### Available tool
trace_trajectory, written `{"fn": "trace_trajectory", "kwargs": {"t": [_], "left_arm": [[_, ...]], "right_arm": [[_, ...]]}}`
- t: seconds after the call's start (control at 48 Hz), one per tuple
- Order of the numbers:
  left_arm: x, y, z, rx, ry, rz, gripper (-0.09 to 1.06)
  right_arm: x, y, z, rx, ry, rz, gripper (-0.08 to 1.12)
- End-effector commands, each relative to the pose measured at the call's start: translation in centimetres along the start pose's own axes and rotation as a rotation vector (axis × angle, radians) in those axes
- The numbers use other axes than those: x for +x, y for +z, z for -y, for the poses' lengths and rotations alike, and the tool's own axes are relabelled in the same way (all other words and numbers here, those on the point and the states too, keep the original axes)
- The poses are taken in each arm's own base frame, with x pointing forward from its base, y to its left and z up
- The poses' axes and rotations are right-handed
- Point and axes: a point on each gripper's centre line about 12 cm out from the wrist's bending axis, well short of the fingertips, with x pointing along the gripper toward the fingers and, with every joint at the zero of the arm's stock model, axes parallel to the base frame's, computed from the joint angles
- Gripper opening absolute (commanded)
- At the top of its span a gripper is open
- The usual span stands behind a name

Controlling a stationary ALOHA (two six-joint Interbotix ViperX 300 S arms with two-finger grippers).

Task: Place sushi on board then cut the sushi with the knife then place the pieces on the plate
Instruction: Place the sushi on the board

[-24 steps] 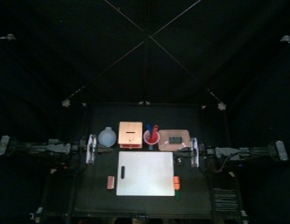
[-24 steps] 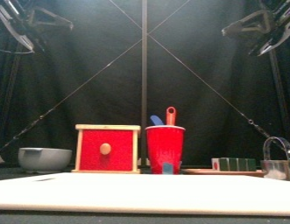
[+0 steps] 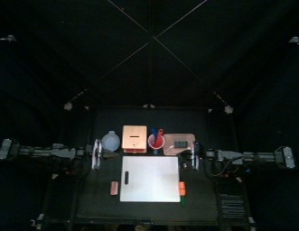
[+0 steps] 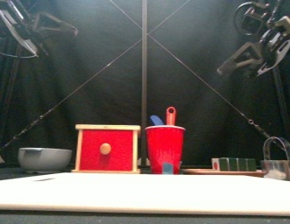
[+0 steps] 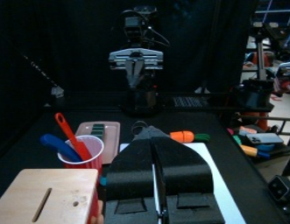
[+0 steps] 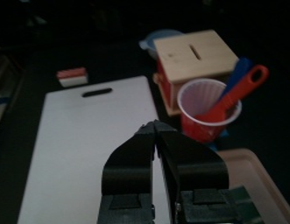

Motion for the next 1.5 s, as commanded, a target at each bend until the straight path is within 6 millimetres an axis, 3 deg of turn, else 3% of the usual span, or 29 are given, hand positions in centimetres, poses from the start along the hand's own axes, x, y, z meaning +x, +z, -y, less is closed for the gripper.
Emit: {"fn": "trace_trajectory", "kwargs": {"t": [0.021,0.417,0.562,1.062,1.5], "left_arm": [[0.7,0.0,0.0,-0.002,0.000,-0.012,-0.02],[2.0,-1.9,-0.1,0.002,0.005,-0.095,-0.02],[2.0,-2.2,-0.4,0.001,0.016,-0.104,-0.02],[1.8,-2.5,-1.2,-0.008,0.052,-0.113,-0.01],[1.6,-3.1,-1.3,-0.032,0.065,-0.129,-0.02]], "right_arm": [[0.6,0.8,1.5,0.024,-0.069,-0.082,0.15],[1.1,-2.1,6.6,0.006,-0.266,-0.405,0.83],[1.5,-2.6,7.2,-0.036,-0.283,-0.463,0.99],[5.0,-6.2,9.8,-0.158,-0.236,-0.766,1.00],[6.5,-8.4,12.4,-0.125,-0.126,-0.831,1.00]]}}
